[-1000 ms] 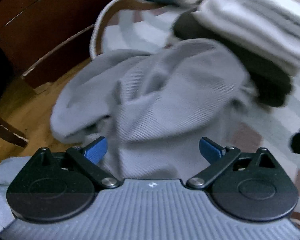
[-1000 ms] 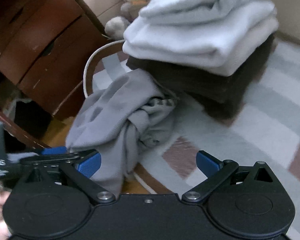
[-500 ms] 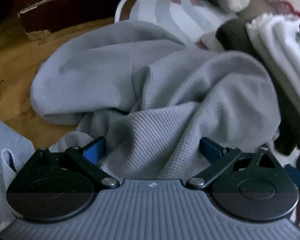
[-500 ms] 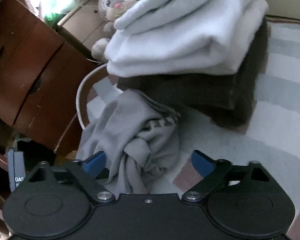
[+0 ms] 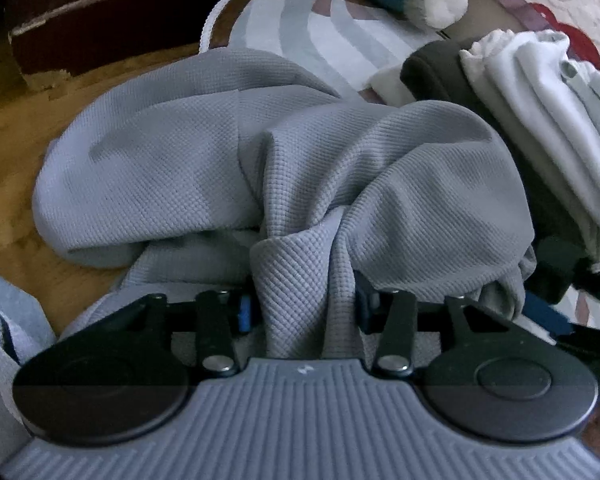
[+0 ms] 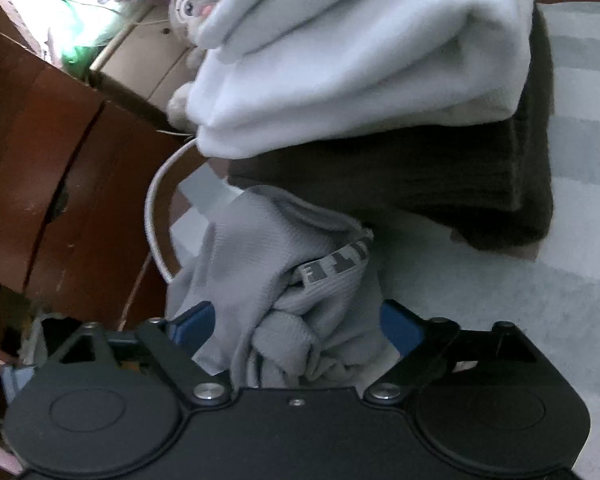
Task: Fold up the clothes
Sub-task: 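Reach both grippers into the grey shirt and close on its fabric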
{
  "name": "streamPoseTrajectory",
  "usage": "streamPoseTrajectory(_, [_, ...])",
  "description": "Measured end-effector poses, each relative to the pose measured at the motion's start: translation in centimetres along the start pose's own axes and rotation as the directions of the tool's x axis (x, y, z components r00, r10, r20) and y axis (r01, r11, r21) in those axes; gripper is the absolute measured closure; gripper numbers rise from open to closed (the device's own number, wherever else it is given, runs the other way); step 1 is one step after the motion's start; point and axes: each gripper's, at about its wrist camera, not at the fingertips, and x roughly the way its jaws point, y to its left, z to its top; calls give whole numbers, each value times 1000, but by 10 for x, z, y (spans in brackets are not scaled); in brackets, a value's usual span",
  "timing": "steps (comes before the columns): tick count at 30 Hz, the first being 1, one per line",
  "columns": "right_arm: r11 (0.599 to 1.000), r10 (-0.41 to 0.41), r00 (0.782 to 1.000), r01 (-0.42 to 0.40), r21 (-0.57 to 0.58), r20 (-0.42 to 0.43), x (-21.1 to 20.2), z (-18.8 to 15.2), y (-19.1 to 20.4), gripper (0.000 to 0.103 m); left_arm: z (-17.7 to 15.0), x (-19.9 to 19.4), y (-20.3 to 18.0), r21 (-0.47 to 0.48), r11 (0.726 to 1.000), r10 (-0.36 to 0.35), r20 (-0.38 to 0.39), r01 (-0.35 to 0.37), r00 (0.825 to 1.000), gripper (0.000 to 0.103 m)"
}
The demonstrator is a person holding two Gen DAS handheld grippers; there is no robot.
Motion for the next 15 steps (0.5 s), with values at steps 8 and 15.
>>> streamPoseTrajectory(8, [977,118,993,-111,181,-28,53,-17,-23,17,-1,8,0,36,996,-81,-45,83,996,56])
streamPoseTrajectory(15, [950,203,977,-180,256,-66,29,-9,-30,65,-19,-10,-46,281,918,-268,-81,280,960,69])
